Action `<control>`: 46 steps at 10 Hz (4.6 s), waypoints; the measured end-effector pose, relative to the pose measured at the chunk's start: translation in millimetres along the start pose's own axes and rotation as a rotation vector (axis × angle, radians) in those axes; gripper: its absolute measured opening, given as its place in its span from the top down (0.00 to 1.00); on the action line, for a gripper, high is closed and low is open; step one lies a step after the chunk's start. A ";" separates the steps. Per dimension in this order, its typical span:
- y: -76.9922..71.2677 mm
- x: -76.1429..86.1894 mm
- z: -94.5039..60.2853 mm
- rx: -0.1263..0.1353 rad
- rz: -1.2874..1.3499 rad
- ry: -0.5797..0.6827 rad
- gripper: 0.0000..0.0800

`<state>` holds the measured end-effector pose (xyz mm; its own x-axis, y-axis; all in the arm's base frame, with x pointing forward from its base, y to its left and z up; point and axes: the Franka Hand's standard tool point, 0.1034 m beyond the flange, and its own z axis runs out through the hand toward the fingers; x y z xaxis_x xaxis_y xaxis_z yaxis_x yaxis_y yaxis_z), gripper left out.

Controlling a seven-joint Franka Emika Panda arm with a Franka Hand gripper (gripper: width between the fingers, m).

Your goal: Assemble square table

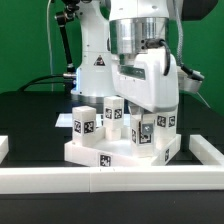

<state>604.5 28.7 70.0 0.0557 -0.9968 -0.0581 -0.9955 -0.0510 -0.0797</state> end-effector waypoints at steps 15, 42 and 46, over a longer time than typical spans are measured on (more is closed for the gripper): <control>-2.8 -1.3 -0.9 0.012 -0.670 -0.013 0.19; -1.5 -7.8 -1.8 0.034 -0.515 0.032 0.64; -1.4 -12.2 -1.3 0.033 -0.146 0.022 0.64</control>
Offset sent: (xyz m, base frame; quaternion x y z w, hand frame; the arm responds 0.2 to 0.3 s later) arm 0.0000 0.0000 0.0000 0.0000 0.0000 0.0000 1.0000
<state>605.2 40.8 72.2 0.1976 -0.9800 -0.0219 -0.9739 -0.1937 -0.1181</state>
